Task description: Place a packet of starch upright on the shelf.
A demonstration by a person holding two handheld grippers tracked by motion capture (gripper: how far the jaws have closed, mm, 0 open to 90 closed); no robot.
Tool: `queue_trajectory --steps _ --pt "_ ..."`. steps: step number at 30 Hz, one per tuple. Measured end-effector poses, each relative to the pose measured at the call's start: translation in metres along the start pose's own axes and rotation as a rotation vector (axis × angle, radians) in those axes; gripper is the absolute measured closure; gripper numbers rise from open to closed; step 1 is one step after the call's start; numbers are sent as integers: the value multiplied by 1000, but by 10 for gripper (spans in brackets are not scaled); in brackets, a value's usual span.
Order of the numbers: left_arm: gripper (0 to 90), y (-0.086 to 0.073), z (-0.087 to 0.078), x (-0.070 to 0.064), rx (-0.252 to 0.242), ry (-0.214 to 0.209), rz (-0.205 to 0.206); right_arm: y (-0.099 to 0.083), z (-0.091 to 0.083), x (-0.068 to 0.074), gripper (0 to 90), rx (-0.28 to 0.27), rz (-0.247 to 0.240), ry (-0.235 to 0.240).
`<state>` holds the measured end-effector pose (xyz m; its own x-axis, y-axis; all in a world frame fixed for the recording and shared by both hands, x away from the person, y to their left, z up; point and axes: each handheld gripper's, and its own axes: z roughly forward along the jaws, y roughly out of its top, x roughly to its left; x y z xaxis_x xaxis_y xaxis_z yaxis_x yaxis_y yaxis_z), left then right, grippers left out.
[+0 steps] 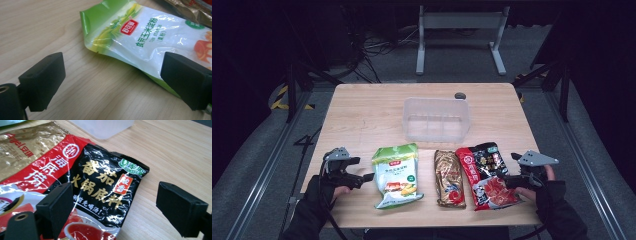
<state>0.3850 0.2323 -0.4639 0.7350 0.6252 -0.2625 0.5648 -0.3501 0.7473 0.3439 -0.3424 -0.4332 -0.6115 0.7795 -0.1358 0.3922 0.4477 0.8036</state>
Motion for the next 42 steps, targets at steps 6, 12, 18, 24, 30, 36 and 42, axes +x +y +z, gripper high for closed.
queue_trajectory --steps 6,12,18,24,30,36,42 --pt "37 14 10 1 3 -16 -38 3 -2 5 153 6 -15 10" --pt "25 20 23 3 54 -32 -48 3 0 6 157 16 -17 23" --pt "0 24 42 -5 141 -69 -37 2 -3 7 159 17 -10 38" --pt "6 30 49 -7 135 -108 -92 2 -2 5 160 13 14 75" --pt "238 43 61 -15 143 -53 -120 3 3 8 161 33 -1 101" --pt "733 47 78 -28 152 -72 -73 2 1 5 164 24 16 102" --pt "897 46 79 -29 147 -94 -71 1 1 4 167 34 13 94"
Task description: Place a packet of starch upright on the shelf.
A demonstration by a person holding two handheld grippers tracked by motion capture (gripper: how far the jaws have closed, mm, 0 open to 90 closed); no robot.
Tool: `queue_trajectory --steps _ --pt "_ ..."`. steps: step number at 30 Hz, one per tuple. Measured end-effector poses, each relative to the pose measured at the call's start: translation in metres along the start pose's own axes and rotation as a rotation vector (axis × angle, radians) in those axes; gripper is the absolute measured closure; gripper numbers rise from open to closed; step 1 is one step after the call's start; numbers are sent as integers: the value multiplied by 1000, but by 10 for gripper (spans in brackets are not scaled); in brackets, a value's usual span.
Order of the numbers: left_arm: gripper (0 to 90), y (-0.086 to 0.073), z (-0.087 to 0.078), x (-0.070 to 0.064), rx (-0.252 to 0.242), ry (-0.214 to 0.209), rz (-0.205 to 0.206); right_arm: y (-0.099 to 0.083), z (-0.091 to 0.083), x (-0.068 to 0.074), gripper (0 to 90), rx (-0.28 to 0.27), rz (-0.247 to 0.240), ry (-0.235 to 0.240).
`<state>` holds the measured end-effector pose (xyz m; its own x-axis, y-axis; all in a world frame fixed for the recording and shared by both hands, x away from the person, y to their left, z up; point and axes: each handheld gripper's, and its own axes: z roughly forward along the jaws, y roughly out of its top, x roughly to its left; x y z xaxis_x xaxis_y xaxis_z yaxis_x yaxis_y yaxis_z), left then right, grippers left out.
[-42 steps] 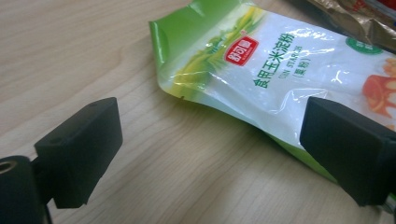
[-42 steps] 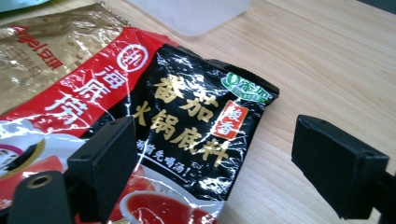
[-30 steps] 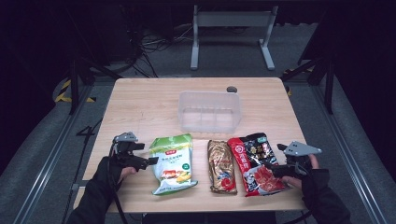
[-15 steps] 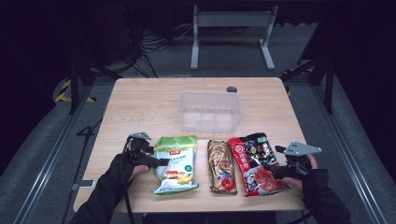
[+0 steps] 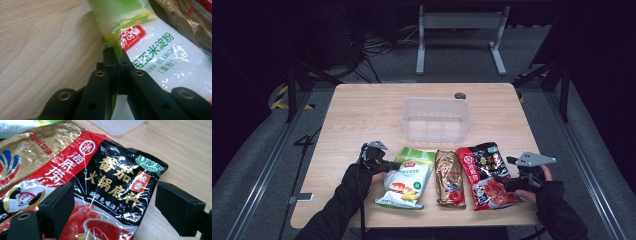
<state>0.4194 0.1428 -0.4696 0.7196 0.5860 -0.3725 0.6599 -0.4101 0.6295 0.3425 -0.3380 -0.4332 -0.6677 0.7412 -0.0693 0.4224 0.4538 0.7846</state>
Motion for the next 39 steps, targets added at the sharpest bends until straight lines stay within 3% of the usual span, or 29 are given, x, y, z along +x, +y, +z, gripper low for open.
queue_trajectory --steps 1,3,7,8,10,12,14,16,17,19,22,24,30,33,39 --pt "898 0 -2 0 -1 2 17 0 0 0 168 2 2 -3" --pt "899 0 -3 -1 -17 -1 15 0 0 -1 170 4 5 -7" --pt "866 -2 -7 3 -36 -72 0 0 0 -2 171 6 5 -10" --pt "728 -1 -5 4 -32 -120 -4 0 0 -2 171 8 6 -8" --pt "483 1 1 1 9 -135 -2 0 1 -2 171 13 6 -3" --pt "369 7 9 -6 32 -159 35 0 3 -2 171 22 5 1" --pt "244 13 14 -10 59 -181 48 0 4 -2 171 24 4 8" --pt "213 18 19 -14 69 -186 57 0 4 -2 171 27 4 10" --pt "225 22 23 -17 83 -184 61 0 4 -2 171 27 6 12" --pt "357 27 30 -23 93 -161 91 -1 4 -3 171 27 12 13" --pt "715 29 38 -27 111 -145 98 -2 3 -6 171 23 28 17" --pt "835 28 38 -26 119 -150 87 -3 3 -7 171 19 35 17" --pt "899 27 27 -29 107 -123 114 0 4 -7 174 21 31 14" --pt "900 26 19 -26 74 -118 96 0 4 -6 174 23 25 15" --pt "900 26 -22 -31 -61 -107 103 0 2 -8 174 20 35 3"
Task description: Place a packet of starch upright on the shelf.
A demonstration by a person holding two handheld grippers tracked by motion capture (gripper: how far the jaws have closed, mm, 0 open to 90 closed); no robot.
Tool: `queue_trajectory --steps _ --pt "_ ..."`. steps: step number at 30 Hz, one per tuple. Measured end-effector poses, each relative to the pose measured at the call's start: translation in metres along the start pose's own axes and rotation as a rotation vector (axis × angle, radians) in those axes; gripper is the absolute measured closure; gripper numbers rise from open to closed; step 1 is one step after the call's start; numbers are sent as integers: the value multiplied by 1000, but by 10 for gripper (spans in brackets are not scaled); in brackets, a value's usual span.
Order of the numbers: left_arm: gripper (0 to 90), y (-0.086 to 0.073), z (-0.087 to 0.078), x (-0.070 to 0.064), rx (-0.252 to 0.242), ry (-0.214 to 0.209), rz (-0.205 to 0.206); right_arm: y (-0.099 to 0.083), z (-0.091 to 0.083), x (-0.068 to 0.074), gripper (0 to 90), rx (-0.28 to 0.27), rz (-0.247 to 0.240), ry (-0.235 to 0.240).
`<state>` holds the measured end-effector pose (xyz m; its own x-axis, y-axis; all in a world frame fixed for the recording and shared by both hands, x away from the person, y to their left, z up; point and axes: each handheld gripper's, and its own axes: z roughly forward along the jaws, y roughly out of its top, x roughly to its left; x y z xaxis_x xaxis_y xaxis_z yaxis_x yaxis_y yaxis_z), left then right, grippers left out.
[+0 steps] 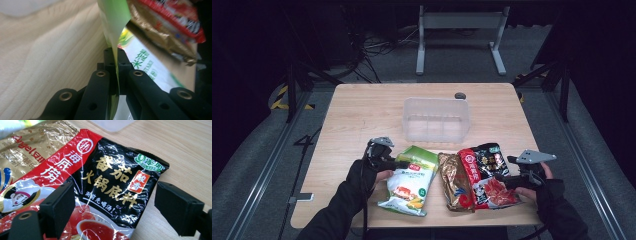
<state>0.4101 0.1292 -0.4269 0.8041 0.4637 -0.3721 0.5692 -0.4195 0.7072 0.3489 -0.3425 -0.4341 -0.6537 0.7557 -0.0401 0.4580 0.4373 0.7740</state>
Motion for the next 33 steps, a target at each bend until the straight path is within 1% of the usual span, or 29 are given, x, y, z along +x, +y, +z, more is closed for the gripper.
queue_trajectory --steps 1,2,4,5,6,7,10,11,12,13,15,17,18,19,20,21,22,23,24,25,26,28,29,33 --pt "900 1 -4 -2 -23 -2 -5 0 0 0 174 -1 1 0" --pt "900 3 -10 -5 -55 -11 -2 0 0 0 174 -1 1 -1" --pt "900 7 -19 -10 -99 -9 11 0 0 0 174 2 0 -5" --pt "900 9 -24 -13 -114 -16 20 0 0 0 174 1 0 -5" --pt "900 11 -29 -18 -140 -10 26 1 0 0 174 1 -1 -5" --pt "900 12 -32 -21 -151 -16 37 1 -1 0 174 0 -1 -7" --pt "900 15 -44 -31 -204 -19 61 1 -1 0 174 0 -1 -10" --pt "900 15 -44 -31 -204 -19 61 1 -2 0 174 1 -1 -11" --pt "900 18 -49 -37 -230 -11 80 1 -2 0 174 0 -1 -11" --pt "900 19 -51 -40 -237 -10 88 1 -2 0 174 0 0 -12" --pt "900 20 -53 -44 -257 6 101 1 -2 0 174 -1 1 -13" --pt "900 23 -55 -45 -263 18 116 1 -2 -1 174 -1 0 -16" --pt "900 23 -55 -45 -263 18 116 1 -2 -1 174 -1 0 -16" --pt "900 24 -56 -47 -276 30 118 1 -2 -1 174 -2 1 -15" --pt "900 26 -57 -48 -277 39 134 1 -2 -1 174 -2 2 -18" --pt "900 27 -58 -49 -279 47 141 0 -2 -1 174 -3 6 -18" --pt "900 29 -60 -49 -293 49 150 0 -2 -2 173 -4 7 -17" --pt "900 30 -61 -50 -294 54 158 0 -2 -2 173 -3 7 -19" --pt "900 31 -63 -51 -301 61 155 0 -2 -2 173 -4 7 -20" --pt "900 33 -65 -51 -319 63 165 0 -3 -2 173 -5 9 -20" --pt "900 35 -66 -52 -324 73 170 0 -3 -3 174 -6 10 -17" --pt "900 39 -69 -52 -354 73 163 0 -3 -3 173 -8 12 -23" --pt "900 41 -70 -52 -364 78 171 0 -3 -3 173 -10 12 -22" --pt "900 54 -71 -50 -420 101 157 0 -3 -2 173 -9 11 -24"
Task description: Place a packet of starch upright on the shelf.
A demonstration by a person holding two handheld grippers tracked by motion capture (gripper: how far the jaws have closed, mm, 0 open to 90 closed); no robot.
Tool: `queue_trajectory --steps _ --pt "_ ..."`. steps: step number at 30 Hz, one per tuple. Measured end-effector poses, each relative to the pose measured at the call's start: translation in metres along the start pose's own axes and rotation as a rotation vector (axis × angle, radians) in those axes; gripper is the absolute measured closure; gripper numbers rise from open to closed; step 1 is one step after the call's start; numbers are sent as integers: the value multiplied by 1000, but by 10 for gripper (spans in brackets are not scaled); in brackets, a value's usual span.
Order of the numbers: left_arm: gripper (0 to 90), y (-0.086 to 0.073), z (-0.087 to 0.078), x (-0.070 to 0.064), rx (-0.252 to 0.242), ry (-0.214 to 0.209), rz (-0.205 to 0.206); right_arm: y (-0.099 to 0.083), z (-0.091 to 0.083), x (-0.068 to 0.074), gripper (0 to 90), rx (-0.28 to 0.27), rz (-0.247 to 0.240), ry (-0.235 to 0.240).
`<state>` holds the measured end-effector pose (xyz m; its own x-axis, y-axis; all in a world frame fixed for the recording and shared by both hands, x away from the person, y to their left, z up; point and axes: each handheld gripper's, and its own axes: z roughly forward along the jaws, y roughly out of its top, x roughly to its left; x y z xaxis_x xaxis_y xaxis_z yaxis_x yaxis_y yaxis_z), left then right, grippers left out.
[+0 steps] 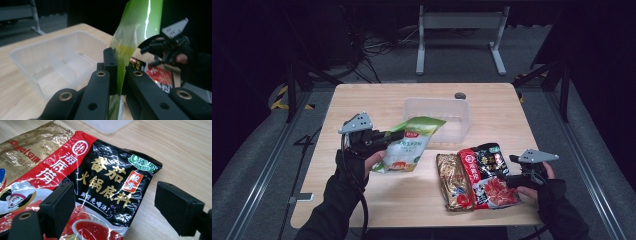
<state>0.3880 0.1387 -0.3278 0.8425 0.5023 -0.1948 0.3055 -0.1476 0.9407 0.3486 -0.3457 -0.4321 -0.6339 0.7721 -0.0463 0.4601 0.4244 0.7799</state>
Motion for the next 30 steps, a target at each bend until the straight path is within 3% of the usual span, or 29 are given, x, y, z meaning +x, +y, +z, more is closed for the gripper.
queue_trajectory --steps 3,7,10,16,21,30 --pt "900 6 3 3 -17 6 -2 0 1 0 173 3 2 -3" --pt "900 20 11 10 -80 57 -11 -2 1 -1 172 5 1 -7" --pt "900 29 20 14 -98 90 -13 -2 1 -2 172 3 6 -7" --pt "900 43 41 25 -143 120 -54 -2 1 -1 173 5 2 -7" --pt "900 51 58 34 -151 141 -76 -3 1 -2 173 4 5 -6" --pt "900 57 95 53 -147 232 -118 -4 0 -4 172 0 8 -8"
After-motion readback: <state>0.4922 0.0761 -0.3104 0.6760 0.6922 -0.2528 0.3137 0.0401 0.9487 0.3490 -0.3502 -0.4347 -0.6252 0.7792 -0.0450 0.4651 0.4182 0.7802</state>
